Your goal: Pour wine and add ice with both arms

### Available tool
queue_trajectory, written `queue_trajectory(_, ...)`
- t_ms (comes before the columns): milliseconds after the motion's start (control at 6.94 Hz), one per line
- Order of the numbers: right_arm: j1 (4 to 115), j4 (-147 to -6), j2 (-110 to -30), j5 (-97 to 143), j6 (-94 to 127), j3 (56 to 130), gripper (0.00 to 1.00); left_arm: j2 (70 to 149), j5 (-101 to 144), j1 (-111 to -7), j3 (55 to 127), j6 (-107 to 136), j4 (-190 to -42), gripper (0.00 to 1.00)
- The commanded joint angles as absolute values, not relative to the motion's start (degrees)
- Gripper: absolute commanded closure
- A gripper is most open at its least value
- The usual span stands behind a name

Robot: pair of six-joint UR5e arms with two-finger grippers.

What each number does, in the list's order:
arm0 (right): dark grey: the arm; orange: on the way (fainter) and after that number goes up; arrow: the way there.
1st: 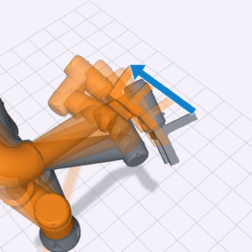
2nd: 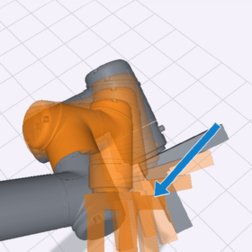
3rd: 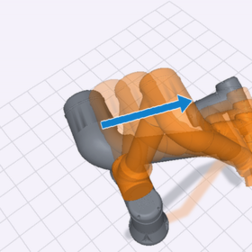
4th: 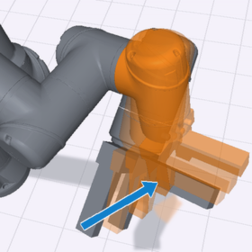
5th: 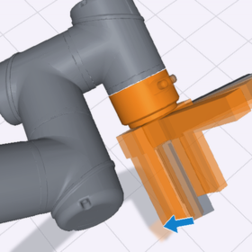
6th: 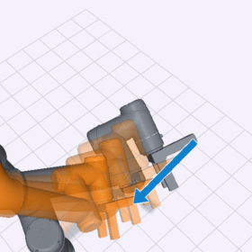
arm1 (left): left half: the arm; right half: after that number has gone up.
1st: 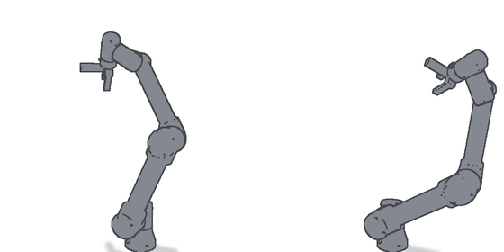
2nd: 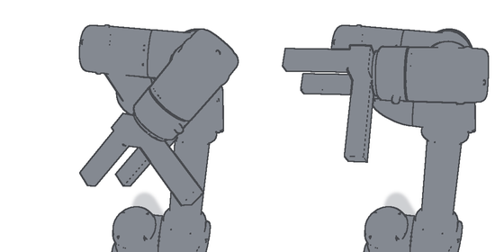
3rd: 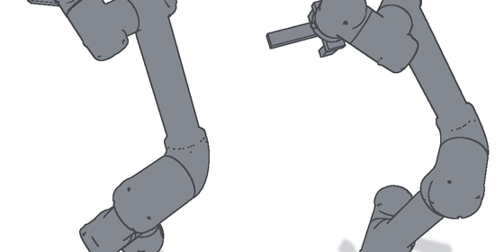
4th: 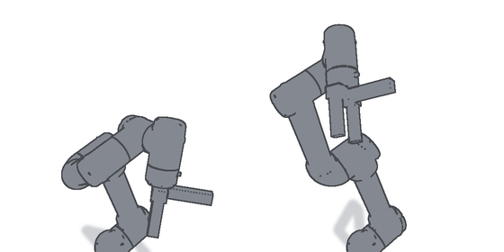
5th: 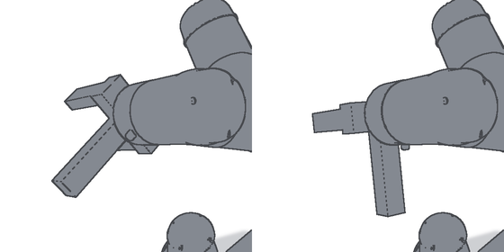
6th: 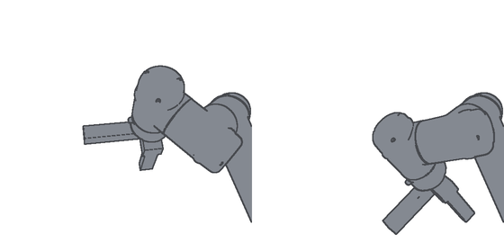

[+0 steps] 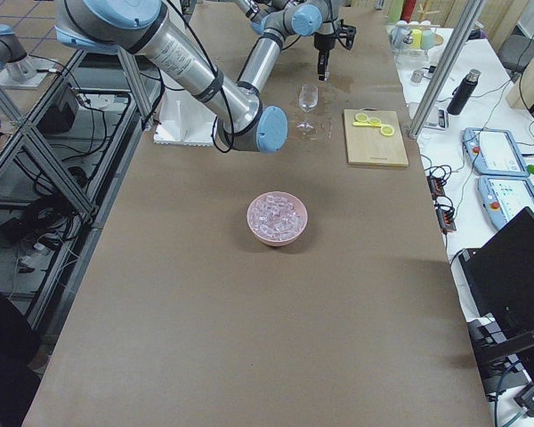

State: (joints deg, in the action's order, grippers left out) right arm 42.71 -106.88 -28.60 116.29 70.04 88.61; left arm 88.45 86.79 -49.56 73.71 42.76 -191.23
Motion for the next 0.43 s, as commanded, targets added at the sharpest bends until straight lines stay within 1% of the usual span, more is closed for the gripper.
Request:
queue_trajectory(0, 40.18, -106.88, -27.69, 114.53, 70.75, 87.89, 0.86, 88.51, 86.84, -49.31, 73.74, 42.63, -189.93, 1.0)
queue_trajectory(288, 38.94, -106.88, -27.77, 113.47, 71.72, 87.89, 0.85, 89.2, 86.84, -49.13, 72.52, 42.63, -189.85, 1.0)
